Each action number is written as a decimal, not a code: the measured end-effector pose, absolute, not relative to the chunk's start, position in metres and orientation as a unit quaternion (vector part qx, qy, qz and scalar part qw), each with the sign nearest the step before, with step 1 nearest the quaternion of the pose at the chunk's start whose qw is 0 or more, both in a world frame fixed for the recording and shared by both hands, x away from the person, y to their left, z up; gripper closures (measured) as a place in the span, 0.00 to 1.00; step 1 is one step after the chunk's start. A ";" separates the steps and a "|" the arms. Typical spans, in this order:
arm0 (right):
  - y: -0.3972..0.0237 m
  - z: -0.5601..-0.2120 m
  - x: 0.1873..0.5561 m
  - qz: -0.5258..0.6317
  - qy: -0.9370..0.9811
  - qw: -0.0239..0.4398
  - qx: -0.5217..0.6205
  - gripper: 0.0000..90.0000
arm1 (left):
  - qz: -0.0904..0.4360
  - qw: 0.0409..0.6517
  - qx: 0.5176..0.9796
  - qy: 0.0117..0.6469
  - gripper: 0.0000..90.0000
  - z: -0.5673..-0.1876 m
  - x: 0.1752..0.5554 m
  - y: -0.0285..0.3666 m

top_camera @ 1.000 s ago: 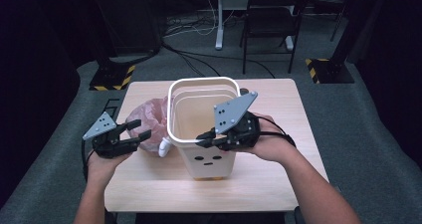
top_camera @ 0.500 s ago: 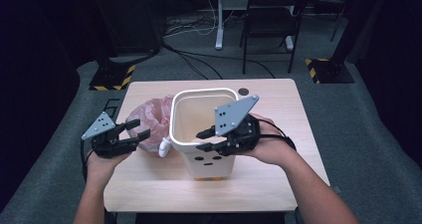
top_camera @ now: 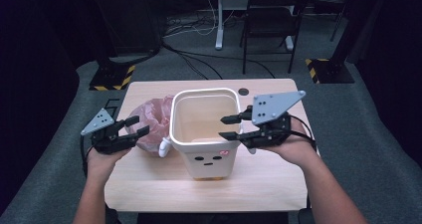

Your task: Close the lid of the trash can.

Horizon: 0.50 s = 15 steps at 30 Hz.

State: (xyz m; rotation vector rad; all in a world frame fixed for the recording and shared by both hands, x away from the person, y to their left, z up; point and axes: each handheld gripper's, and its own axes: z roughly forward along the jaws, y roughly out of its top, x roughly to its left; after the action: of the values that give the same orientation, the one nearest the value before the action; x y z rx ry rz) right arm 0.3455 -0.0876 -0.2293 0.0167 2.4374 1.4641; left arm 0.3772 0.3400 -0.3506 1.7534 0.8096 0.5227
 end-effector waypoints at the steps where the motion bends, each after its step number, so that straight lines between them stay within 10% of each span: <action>1: -0.092 -0.230 0.346 0.513 0.845 0.152 0.012 0.69 | 0.220 0.541 0.736 0.341 0.46 -0.351 0.378 0.341; 15: -0.135 -0.253 0.356 0.542 0.818 0.171 0.093 0.64 | 0.226 0.543 0.728 0.352 0.46 -0.350 0.378 0.351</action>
State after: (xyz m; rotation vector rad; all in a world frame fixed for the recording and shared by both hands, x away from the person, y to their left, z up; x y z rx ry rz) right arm 0.3558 -0.1349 -0.2535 0.2653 2.3218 1.5392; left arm 0.3777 0.3511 -0.3499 1.7273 0.8367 0.5369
